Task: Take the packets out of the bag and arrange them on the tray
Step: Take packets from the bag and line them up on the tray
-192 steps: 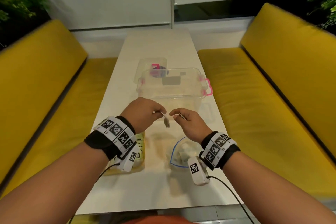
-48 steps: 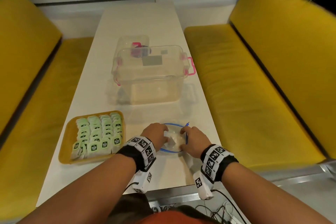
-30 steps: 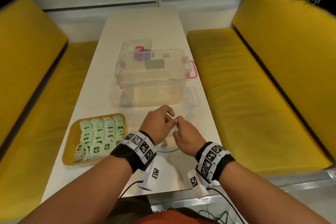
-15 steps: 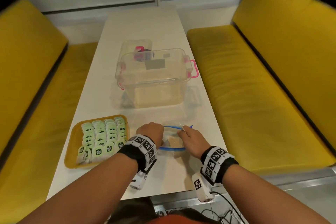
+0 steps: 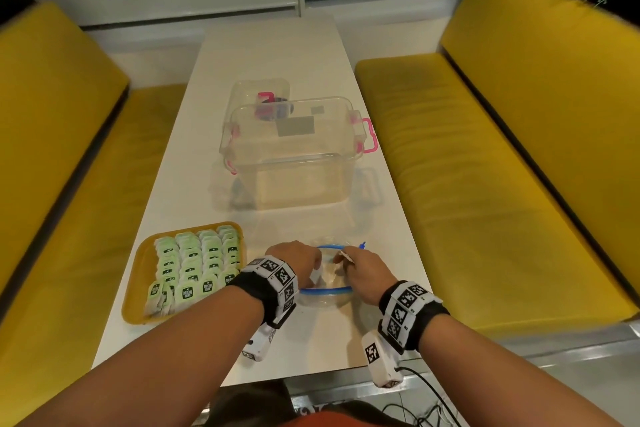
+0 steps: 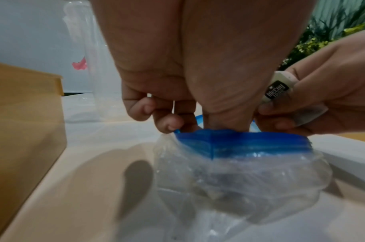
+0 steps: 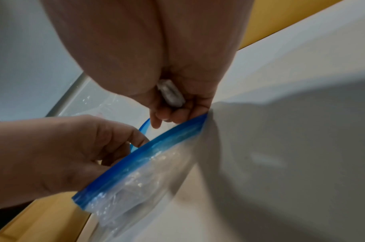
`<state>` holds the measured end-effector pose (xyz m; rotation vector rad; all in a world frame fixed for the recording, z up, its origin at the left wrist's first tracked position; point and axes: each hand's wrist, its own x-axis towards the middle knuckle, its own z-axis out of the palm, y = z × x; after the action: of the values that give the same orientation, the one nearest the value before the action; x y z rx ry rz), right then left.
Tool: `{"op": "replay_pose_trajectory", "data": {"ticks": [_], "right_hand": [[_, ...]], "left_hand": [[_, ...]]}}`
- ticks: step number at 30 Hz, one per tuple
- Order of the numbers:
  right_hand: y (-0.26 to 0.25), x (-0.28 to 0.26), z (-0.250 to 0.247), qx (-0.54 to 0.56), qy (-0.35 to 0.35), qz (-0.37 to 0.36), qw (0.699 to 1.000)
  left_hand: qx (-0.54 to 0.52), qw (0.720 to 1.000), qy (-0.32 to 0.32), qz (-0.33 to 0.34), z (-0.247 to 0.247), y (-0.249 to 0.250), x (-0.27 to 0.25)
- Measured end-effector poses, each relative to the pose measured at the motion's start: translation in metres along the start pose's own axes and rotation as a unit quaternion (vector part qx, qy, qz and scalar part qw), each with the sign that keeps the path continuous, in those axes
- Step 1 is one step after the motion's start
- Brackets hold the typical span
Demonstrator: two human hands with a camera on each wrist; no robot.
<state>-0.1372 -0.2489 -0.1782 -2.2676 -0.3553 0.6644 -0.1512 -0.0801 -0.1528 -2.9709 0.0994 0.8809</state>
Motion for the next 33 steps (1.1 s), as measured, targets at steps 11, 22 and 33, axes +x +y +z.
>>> {"op": "replay_pose_trajectory", "data": {"ticks": [11, 22, 33], "right_hand": [[-0.002, -0.002, -0.005, 0.09, -0.018, -0.045, 0.995], [-0.015, 0.001, -0.016, 0.199, 0.016, -0.107, 0.974], [-0.059, 0.015, -0.015, 0.141, -0.012, -0.139, 0.98]], "left_hand": [[-0.06, 0.992, 0.11, 0.025, -0.02, 0.005, -0.011], [-0.27, 0.949, 0.156, 0.05, -0.047, -0.015, -0.036], [-0.23, 0.956, 0.154, 0.1, -0.073, -0.055, -0.082]]}}
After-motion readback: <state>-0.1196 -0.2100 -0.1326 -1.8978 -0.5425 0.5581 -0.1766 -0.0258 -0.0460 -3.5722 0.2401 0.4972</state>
